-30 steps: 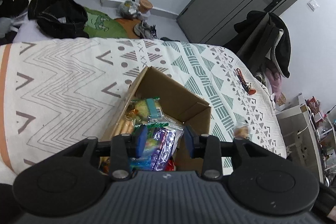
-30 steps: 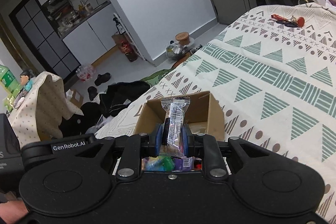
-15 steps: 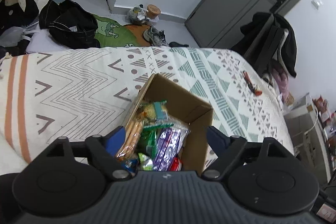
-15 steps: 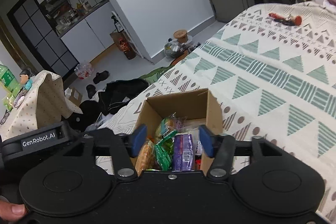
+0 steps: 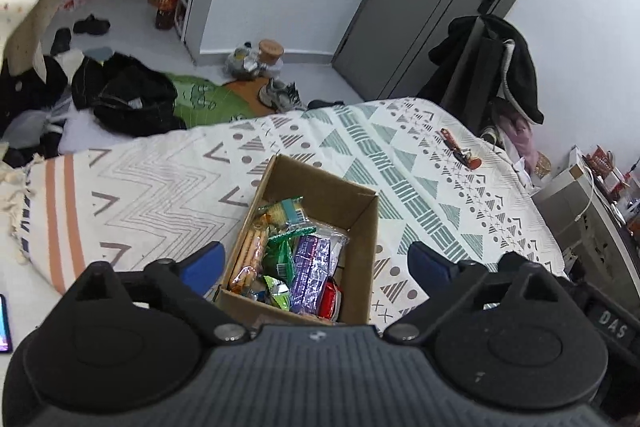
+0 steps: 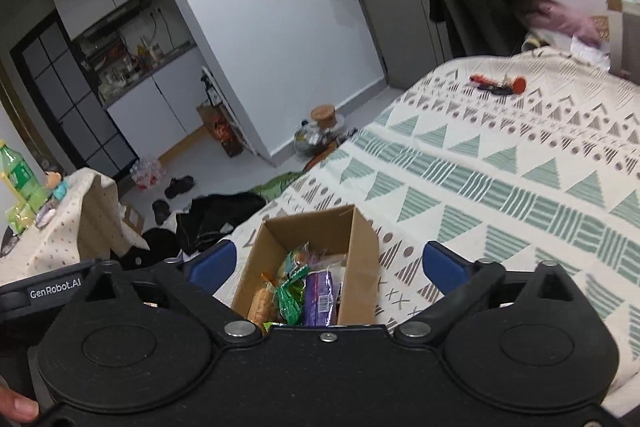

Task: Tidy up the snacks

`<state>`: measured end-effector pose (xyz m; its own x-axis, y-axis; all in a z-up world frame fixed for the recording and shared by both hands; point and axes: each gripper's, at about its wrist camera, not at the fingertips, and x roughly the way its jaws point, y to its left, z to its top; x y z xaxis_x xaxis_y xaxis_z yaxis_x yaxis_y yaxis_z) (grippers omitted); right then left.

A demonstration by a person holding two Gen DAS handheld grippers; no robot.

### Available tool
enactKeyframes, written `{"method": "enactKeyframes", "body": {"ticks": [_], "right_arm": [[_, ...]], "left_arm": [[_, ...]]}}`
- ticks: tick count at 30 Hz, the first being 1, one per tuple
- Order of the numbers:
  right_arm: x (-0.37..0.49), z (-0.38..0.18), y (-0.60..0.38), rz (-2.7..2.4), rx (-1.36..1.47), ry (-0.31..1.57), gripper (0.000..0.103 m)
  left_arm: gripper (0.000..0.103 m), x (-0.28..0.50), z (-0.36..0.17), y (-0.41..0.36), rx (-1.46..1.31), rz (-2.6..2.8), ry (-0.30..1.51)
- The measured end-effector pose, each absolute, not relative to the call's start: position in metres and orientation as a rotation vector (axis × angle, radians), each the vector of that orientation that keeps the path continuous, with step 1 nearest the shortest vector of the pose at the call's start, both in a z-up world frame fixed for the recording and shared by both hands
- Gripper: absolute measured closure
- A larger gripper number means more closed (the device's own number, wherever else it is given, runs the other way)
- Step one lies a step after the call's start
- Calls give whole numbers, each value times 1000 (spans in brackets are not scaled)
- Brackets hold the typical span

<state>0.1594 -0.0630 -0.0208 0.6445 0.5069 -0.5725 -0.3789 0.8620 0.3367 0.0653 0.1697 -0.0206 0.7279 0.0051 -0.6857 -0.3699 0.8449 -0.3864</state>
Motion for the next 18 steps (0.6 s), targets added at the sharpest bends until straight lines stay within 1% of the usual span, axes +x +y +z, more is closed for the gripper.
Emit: {"method": "enactKeyframes", "body": {"ticks": [1,18], "right_arm": [[156,-18,-66,509,193,701,0],[103,5,-108,536,175,652,0]], "left_arm": [[0,62,-18,168,-531,218,728],[0,12,15,118,-411,174,687]]}}
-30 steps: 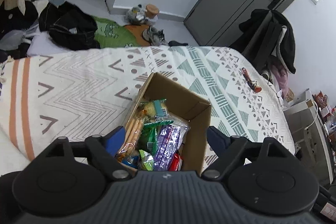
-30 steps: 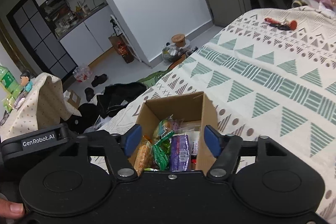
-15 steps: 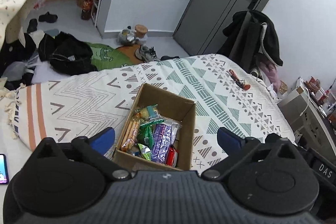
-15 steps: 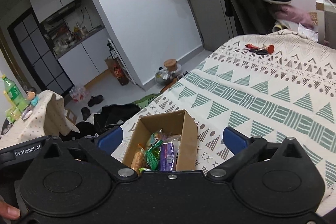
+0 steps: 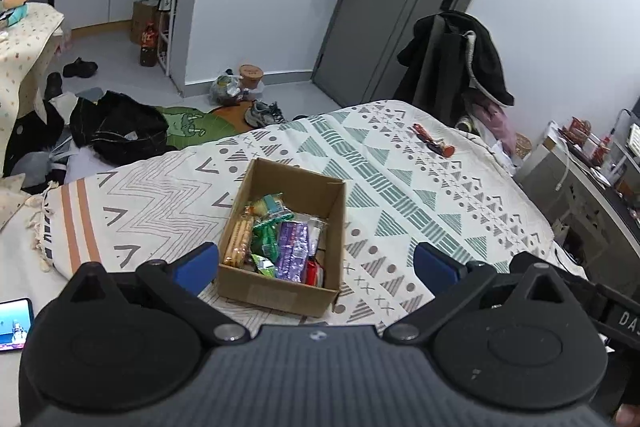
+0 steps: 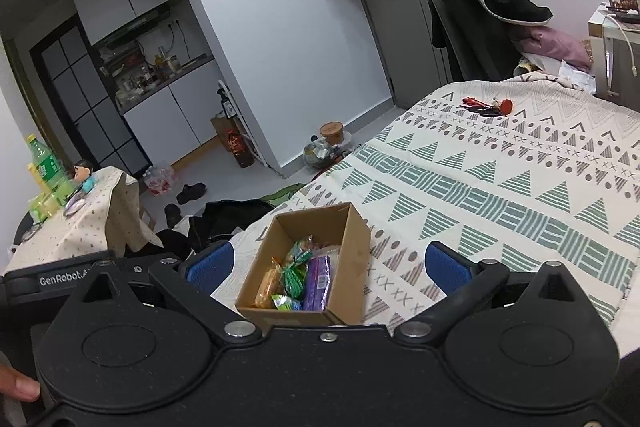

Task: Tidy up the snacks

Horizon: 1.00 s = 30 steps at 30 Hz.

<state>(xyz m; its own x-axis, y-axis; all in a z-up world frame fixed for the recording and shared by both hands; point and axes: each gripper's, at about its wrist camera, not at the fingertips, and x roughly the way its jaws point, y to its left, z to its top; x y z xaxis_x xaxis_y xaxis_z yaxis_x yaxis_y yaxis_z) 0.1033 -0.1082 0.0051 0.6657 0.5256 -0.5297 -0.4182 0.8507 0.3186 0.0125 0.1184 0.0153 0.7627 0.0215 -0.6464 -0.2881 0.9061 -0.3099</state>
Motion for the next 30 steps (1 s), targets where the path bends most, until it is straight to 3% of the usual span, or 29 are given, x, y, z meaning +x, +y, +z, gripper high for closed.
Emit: {"method": "enactKeyframes", "body": {"ticks": [30], "right_arm": [[56,-4,-157,493,121,644,0]], "left_arm": [[0,-21,2,89,-265,89,692]]}}
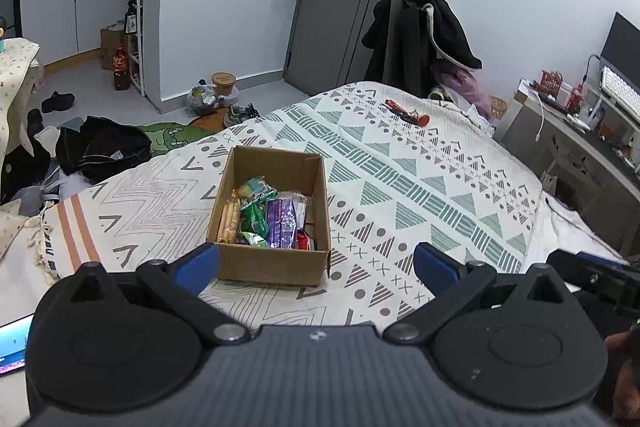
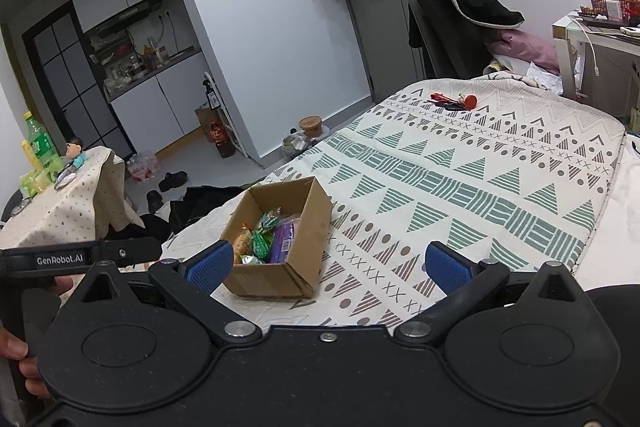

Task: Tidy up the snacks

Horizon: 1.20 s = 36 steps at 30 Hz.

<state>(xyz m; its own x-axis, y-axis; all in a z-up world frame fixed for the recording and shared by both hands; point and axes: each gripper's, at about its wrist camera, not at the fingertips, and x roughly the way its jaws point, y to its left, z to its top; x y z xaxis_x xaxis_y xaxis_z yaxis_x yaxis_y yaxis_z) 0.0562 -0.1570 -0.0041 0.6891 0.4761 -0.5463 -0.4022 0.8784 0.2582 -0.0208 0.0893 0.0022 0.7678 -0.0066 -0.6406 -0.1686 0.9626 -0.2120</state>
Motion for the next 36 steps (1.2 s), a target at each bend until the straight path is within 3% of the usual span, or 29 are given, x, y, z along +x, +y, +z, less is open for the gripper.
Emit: {"method": "enactKeyframes", "body": {"ticks": [36], "right_arm": [[60,-12,-147,515,105,676,0]], "left_arm": [[0,-24,-6,103,-273,114,707]]}}
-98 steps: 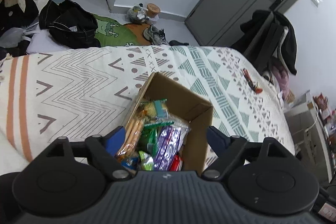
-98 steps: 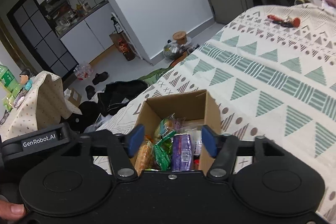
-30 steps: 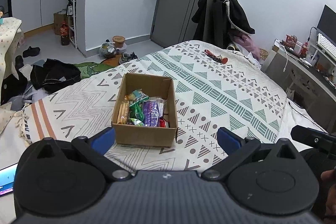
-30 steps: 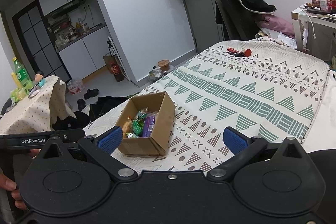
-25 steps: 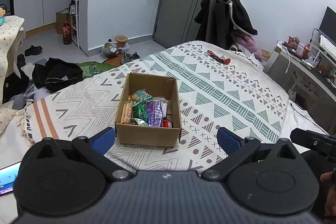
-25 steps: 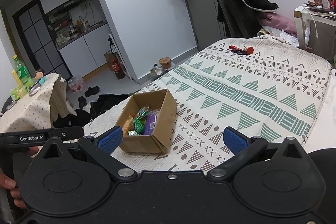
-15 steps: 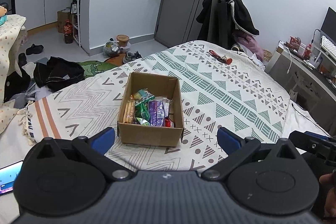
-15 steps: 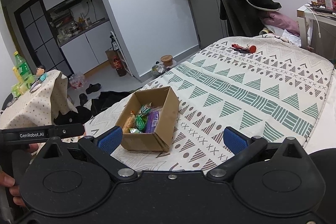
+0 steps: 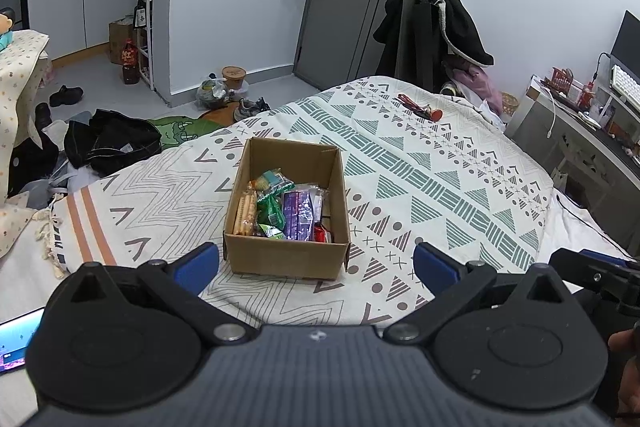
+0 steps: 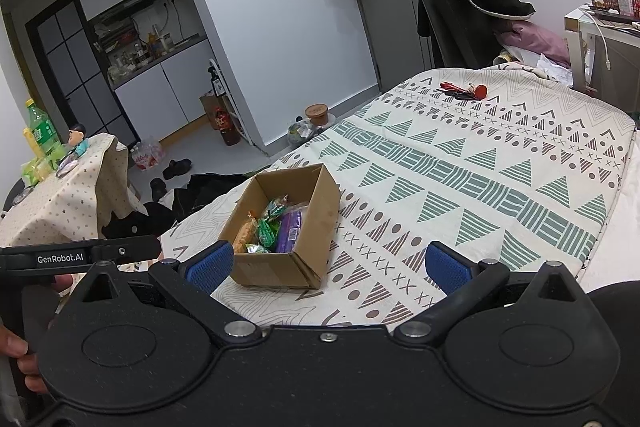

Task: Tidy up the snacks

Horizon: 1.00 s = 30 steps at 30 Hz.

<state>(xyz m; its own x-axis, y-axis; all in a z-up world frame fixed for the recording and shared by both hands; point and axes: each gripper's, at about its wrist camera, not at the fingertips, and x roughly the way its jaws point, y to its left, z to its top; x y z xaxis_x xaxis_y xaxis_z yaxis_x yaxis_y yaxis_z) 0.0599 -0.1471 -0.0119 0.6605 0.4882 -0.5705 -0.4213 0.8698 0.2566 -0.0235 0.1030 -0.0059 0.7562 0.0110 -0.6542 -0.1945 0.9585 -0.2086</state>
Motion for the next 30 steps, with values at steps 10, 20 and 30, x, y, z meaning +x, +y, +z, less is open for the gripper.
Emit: {"method": "enactKeyframes", "body": {"ticks": [10,20,30], "right_arm": [[60,-12,-147,516,106,676,0],[58,-13,-147,518,103,677,0],[57,-13,-145,520,102,676,0]], "left_arm": [[0,-24,-6,103,-272,113,706],[0,-25,-5,103,-270,114,708],[0,-25,-5,104,-271,114,711]]}}
